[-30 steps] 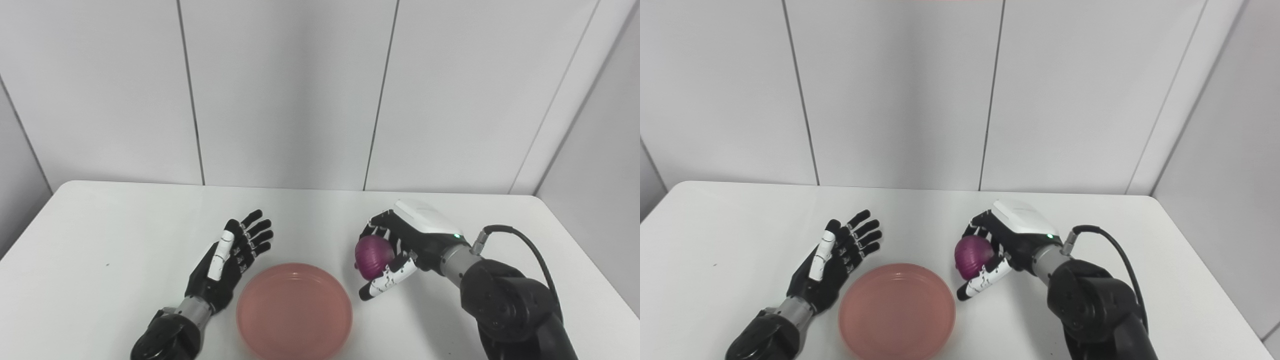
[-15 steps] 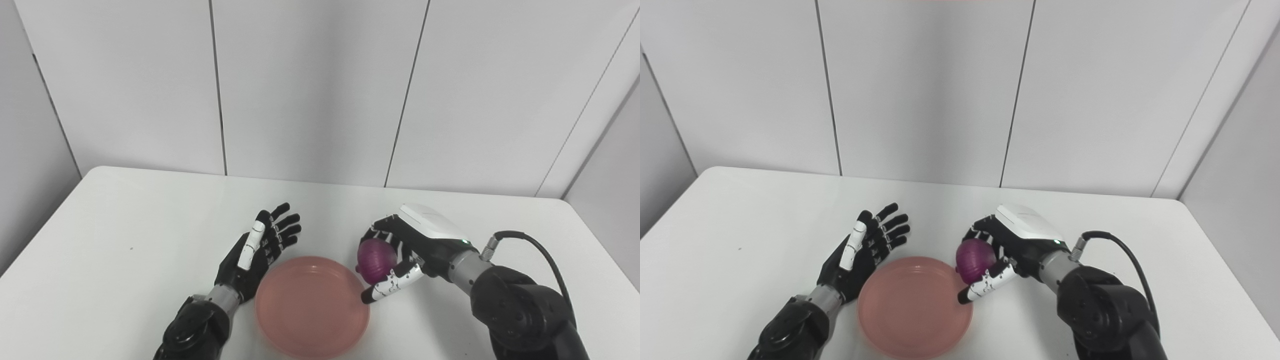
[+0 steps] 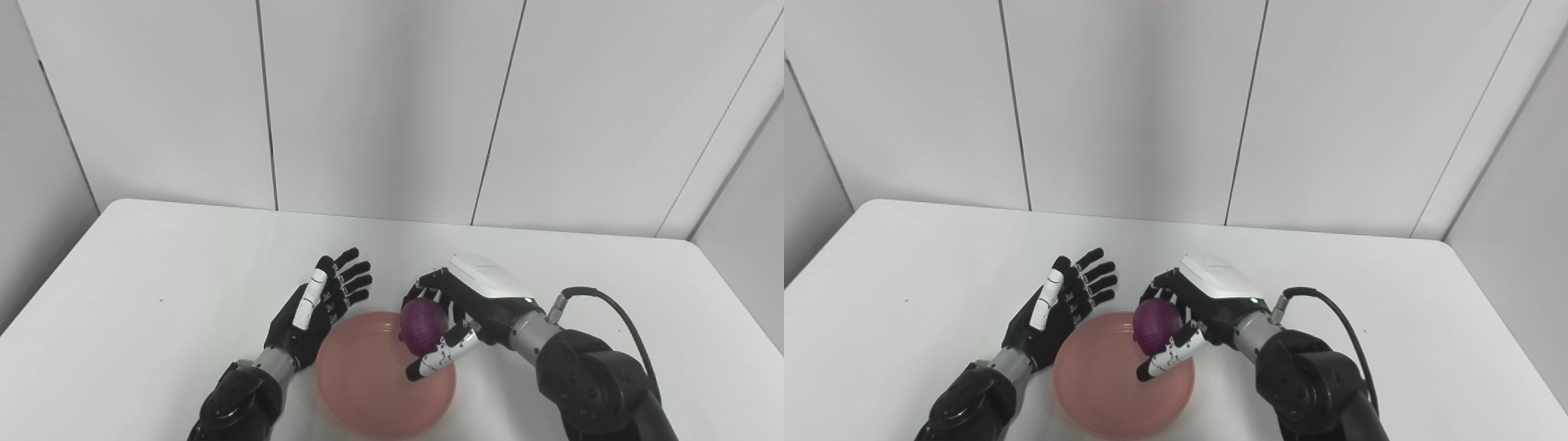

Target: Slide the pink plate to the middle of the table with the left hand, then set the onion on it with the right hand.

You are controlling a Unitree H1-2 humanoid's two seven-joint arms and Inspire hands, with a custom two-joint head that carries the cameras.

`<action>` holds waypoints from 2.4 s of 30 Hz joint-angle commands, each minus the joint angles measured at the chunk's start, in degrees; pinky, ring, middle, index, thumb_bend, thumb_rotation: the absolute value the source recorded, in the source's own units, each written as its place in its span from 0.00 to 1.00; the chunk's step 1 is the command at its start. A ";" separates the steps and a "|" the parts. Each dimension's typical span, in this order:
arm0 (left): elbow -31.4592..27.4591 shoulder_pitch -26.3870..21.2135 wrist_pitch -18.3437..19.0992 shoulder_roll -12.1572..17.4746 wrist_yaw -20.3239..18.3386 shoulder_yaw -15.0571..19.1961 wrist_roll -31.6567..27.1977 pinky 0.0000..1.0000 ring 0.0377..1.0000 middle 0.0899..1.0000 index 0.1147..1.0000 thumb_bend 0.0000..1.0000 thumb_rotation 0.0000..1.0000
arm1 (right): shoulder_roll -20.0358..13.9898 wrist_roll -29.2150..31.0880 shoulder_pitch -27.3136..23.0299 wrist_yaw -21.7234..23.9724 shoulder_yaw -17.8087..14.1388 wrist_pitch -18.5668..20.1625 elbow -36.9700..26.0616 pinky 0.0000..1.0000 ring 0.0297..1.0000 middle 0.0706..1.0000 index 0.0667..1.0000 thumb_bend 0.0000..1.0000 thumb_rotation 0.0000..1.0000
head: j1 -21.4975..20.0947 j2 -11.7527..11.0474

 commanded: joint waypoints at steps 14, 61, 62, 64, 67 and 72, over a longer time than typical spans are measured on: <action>2.60 3.79 7.78 0.02 1.35 -0.83 1.33 0.89 0.87 0.86 0.88 0.84 0.86 | -0.23 3.15 1.98 -11.96 1.95 -8.13 8.72 0.40 0.46 0.52 0.59 0.89 0.27 | -0.32 -0.20; 5.17 3.27 6.47 -0.55 1.26 -0.43 1.60 0.89 0.87 0.86 0.87 0.86 0.85 | -1.87 3.96 2.00 -13.97 4.39 -10.48 8.19 0.39 0.55 0.70 0.70 0.98 0.43 | -0.16 -1.36; 5.26 3.21 6.42 -0.55 1.31 -0.47 1.72 0.89 0.87 0.86 0.87 0.86 0.85 | -1.97 3.67 1.81 -13.45 4.53 -10.39 7.79 0.40 0.56 0.71 0.70 0.99 0.44 | -0.14 -1.39; 5.34 3.16 6.33 -0.53 1.45 -0.58 1.97 0.89 0.87 0.86 0.88 0.86 0.85 | -2.08 3.07 1.51 -12.49 4.71 -10.30 6.95 0.41 0.58 0.74 0.72 1.00 0.47 | -0.13 -1.39; 5.25 3.23 6.22 -0.53 1.60 -0.70 2.22 0.87 0.87 0.86 0.88 0.86 0.86 | -2.03 2.18 1.23 -11.11 4.80 -9.76 5.69 0.43 0.60 0.76 0.73 1.00 0.47 | -0.13 -1.37; 5.16 3.33 6.17 -0.52 1.44 -0.70 2.21 0.88 0.87 0.87 0.89 0.86 0.87 | -1.76 0.57 0.94 -9.37 4.56 -9.58 4.37 0.47 0.65 0.80 0.75 1.00 0.49 | -0.08 -1.29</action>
